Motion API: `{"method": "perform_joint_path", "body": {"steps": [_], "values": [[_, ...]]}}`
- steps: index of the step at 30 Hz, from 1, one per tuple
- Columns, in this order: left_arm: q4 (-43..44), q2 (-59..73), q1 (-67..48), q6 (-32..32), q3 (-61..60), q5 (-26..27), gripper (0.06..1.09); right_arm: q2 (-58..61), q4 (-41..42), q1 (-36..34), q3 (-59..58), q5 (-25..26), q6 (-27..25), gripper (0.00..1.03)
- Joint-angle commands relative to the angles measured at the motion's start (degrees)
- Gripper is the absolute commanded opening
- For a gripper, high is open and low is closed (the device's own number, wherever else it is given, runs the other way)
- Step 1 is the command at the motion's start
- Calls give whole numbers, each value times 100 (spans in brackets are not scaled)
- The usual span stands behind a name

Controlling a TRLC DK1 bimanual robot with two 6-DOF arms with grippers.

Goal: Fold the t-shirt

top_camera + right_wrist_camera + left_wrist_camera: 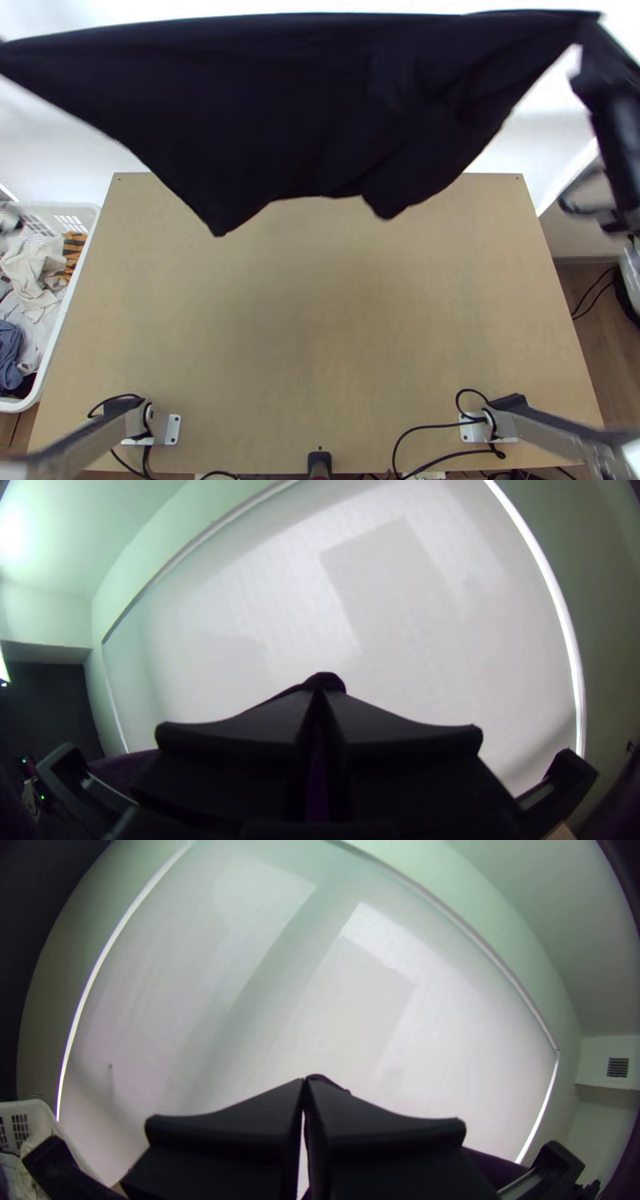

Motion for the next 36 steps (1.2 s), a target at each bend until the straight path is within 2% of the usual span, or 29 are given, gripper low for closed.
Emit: {"method": "perform_joint_path", "body": {"steps": [1,7,14,21,23,28,36], "values": [[142,-857,48,211,-570,-152,10,-870,267,60,-631,249,-576,3],[54,-2061,4,343,-1897,-99,10,-1890,-41,60,-1597,266,-541,3],[-253,-2966,-31,378,-3285,15,10,-2522,-190,60,-2942,301,-523,3],[-306,-3327,-48,545,-5439,85,10,-2479,-208,43,-4621,530,30,3],[-280,-3212,-92,598,-5949,156,10,-2224,-199,43,-4928,530,250,3],[661,-2650,-330,783,-6959,208,10,-1362,206,-63,-5324,530,681,3],[1909,-637,-382,747,-6801,226,10,202,759,-405,-4753,530,1103,3]]}}
